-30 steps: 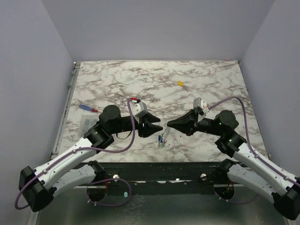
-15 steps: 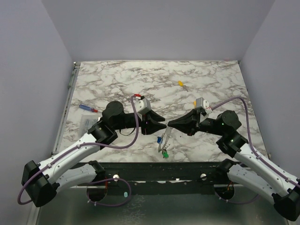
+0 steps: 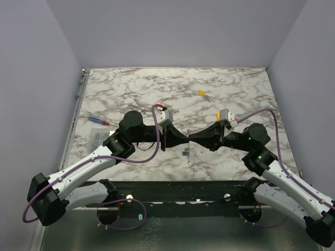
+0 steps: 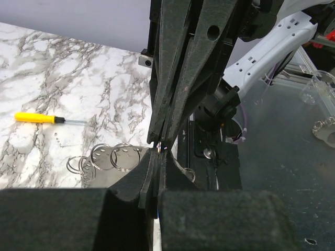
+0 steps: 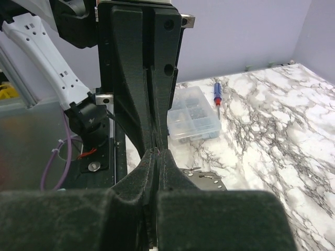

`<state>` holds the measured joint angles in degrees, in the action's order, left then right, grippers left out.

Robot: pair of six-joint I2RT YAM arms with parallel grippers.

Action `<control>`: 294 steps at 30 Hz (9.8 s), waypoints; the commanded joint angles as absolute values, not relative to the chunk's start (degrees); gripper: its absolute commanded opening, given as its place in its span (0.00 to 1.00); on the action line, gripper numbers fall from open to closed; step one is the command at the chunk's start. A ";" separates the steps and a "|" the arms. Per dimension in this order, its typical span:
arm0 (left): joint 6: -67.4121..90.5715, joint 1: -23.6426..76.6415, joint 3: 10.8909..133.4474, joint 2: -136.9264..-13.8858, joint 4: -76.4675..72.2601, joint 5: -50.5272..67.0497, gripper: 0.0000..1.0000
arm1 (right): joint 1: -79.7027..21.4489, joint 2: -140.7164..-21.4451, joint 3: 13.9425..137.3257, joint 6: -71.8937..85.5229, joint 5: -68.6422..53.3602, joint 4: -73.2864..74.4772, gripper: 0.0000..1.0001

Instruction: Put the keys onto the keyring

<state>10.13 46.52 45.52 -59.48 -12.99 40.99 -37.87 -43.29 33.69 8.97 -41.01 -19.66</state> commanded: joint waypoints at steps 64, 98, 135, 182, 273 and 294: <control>2.11 47.43 35.33 -52.54 -34.72 43.48 0.00 | -38.41 -47.70 35.00 15.11 -49.84 -26.78 0.15; -21.39 47.44 49.15 -50.16 3.86 32.53 0.43 | -40.78 -46.46 43.92 -3.35 -34.39 -1.84 0.01; -31.61 51.52 73.74 -65.79 37.27 28.91 0.42 | -47.71 -46.55 46.76 -8.70 -27.88 5.27 0.01; -18.87 52.85 50.50 -51.68 -3.39 26.59 0.00 | -49.22 -35.29 35.24 2.86 -21.89 -9.66 0.38; -9.80 52.36 37.08 -44.03 -23.55 32.89 0.00 | -49.22 -45.19 45.77 -8.49 -33.33 -6.40 0.25; -10.63 52.05 36.31 -44.27 -23.32 30.83 0.00 | -49.22 -45.81 42.63 -6.15 -37.58 -13.60 0.01</control>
<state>-10.33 51.96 37.08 -44.23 -21.41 31.55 -48.66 -45.80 43.90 -7.46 -33.98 -8.14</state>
